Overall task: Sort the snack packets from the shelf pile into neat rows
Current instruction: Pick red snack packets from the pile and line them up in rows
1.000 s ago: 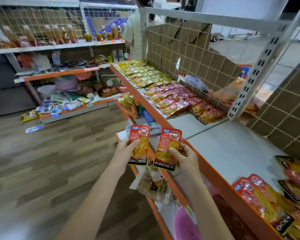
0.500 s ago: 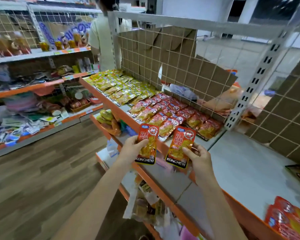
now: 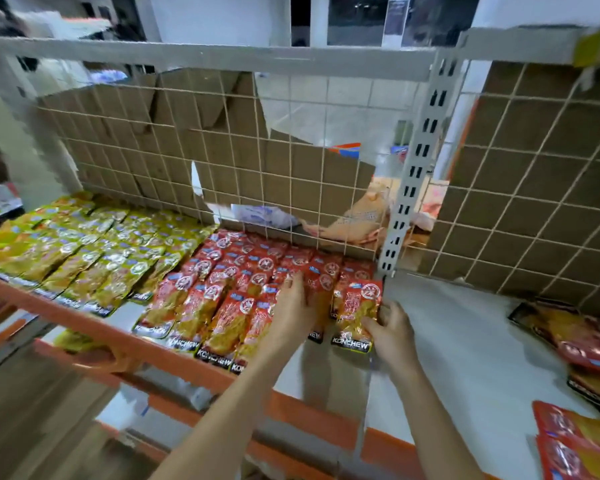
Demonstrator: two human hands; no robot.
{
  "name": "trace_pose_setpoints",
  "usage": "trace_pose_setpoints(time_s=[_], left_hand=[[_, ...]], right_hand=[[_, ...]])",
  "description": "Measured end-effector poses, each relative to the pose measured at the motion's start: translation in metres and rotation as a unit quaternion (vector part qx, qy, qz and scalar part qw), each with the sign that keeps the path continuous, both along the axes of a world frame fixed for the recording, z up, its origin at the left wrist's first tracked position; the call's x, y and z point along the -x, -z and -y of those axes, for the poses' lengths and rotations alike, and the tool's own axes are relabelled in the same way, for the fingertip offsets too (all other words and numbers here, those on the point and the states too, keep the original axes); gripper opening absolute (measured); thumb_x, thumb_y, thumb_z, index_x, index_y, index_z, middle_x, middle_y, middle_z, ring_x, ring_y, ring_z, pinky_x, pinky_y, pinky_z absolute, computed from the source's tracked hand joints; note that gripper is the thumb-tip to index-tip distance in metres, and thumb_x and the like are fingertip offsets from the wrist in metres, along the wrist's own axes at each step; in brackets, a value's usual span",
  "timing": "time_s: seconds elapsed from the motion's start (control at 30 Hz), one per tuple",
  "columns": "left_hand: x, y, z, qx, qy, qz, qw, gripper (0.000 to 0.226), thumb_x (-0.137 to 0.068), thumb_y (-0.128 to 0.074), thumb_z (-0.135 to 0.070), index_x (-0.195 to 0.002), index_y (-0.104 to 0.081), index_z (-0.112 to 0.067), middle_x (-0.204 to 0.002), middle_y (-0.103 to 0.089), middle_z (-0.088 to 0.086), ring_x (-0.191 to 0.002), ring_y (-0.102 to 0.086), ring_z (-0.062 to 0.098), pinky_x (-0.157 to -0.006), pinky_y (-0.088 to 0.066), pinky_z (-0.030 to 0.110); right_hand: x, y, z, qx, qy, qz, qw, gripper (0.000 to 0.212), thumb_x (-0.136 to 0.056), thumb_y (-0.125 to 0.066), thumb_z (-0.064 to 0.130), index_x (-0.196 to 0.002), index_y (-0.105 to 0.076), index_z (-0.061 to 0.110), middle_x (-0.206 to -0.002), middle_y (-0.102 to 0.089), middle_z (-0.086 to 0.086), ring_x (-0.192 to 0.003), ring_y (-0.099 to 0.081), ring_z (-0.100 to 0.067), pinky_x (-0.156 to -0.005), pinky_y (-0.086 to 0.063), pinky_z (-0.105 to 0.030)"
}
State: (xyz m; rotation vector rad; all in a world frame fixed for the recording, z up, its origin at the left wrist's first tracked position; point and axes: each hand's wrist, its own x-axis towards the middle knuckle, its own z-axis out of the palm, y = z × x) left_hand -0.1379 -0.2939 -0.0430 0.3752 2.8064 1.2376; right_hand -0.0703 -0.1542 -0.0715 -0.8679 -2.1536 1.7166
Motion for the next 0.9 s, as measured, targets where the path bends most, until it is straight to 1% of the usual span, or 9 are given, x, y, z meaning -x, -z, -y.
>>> trace_pose_setpoints(time_s=[0.13,0.17,0.27,0.4,0.47,0.53,0.63,0.77,0.9], left_hand=[[0.009,0.007,-0.017,0.077,0.053,-0.016,0.995,0.070,-0.093,-0.044,0.001,-0.150,-0.004,-0.004,-0.147,-0.017,0.026,-0.132,-0.030,0.039,-0.104,-0.027,0.029],[0.008,0.009,-0.018,0.099,0.071,-0.033,0.992,0.069,-0.092,-0.043,0.002,-0.149,-0.006,-0.004,-0.148,-0.016,0.026,-0.134,-0.028,0.039,-0.109,-0.026,0.032],[0.010,0.012,-0.019,0.112,0.070,-0.042,0.990,0.050,-0.093,-0.039,-0.003,-0.143,-0.029,-0.003,-0.141,-0.031,0.024,-0.130,-0.033,0.041,-0.110,-0.029,0.043],[0.007,0.009,-0.012,0.223,0.081,-0.065,0.969,0.067,-0.084,-0.053,-0.013,-0.143,-0.025,0.001,-0.137,-0.027,0.030,-0.125,-0.030,0.042,-0.106,-0.028,0.042],[0.010,0.011,-0.011,0.274,0.113,-0.113,0.948,0.074,-0.059,-0.080,-0.028,-0.121,-0.055,0.005,-0.118,-0.050,0.032,-0.106,-0.049,0.043,-0.086,-0.049,0.043],[0.015,0.020,-0.008,0.310,0.144,-0.148,0.928,0.061,-0.044,-0.085,-0.034,-0.092,-0.071,0.001,-0.096,-0.063,0.029,-0.089,-0.057,0.042,-0.072,-0.053,0.041],[0.016,0.023,0.001,0.332,0.172,-0.226,0.900,0.044,-0.062,-0.069,-0.036,-0.087,-0.071,0.001,-0.086,-0.064,0.021,-0.083,-0.054,0.037,-0.076,-0.045,0.042],[0.025,0.033,0.010,0.324,0.201,-0.235,0.894,0.051,-0.069,-0.068,-0.045,-0.095,-0.069,-0.002,-0.089,-0.064,0.016,-0.080,-0.061,0.033,-0.069,-0.054,0.040],[0.032,0.030,0.017,0.322,0.218,-0.247,0.887,0.059,-0.059,-0.081,-0.049,-0.094,-0.070,-0.003,-0.092,-0.066,0.016,-0.089,-0.063,0.035,-0.077,-0.054,0.043]], right_hand=[[0.005,0.000,0.006,-0.033,-0.004,0.022,0.999,0.043,-0.087,-0.064,0.006,-0.126,-0.048,0.009,-0.121,-0.061,-0.010,-0.100,-0.059,-0.021,-0.085,-0.048,-0.029],[0.006,0.000,0.008,-0.054,-0.002,0.031,0.998,0.045,-0.087,-0.064,0.007,-0.129,-0.047,0.007,-0.121,-0.061,-0.011,-0.104,-0.060,-0.023,-0.082,-0.045,-0.025],[0.009,0.000,0.012,-0.113,0.005,0.045,0.993,0.045,-0.088,-0.065,0.013,-0.130,-0.049,0.005,-0.118,-0.064,-0.012,-0.106,-0.061,-0.027,-0.081,-0.044,-0.025],[0.010,0.004,0.019,-0.187,0.007,0.044,0.981,0.050,-0.085,-0.069,0.016,-0.131,-0.051,0.007,-0.117,-0.065,-0.011,-0.107,-0.061,-0.027,-0.091,-0.049,-0.038],[0.009,0.006,0.023,-0.226,0.008,0.060,0.972,0.058,-0.082,-0.072,0.023,-0.134,-0.049,0.009,-0.117,-0.061,-0.011,-0.110,-0.056,-0.027,-0.094,-0.047,-0.039],[0.006,0.006,0.027,-0.248,0.013,0.077,0.966,0.062,-0.081,-0.073,0.028,-0.135,-0.048,0.012,-0.115,-0.056,-0.011,-0.112,-0.051,-0.027,-0.096,-0.043,-0.035],[0.002,0.007,0.033,-0.258,0.004,0.086,0.962,0.063,-0.085,-0.069,0.026,-0.141,-0.041,0.018,-0.118,-0.048,-0.010,-0.117,-0.044,-0.026,-0.099,-0.038,-0.032],[0.000,0.009,0.037,-0.292,-0.022,0.103,0.951,0.058,-0.088,-0.065,0.029,-0.141,-0.041,0.026,-0.122,-0.042,-0.008,-0.119,-0.038,-0.025,-0.101,-0.034,-0.029],[0.005,0.012,0.039,-0.318,-0.022,0.112,0.941,0.055,-0.089,-0.062,0.034,-0.140,-0.043,0.027,-0.124,-0.041,-0.007,-0.117,-0.039,-0.024,-0.102,-0.037,-0.031]])
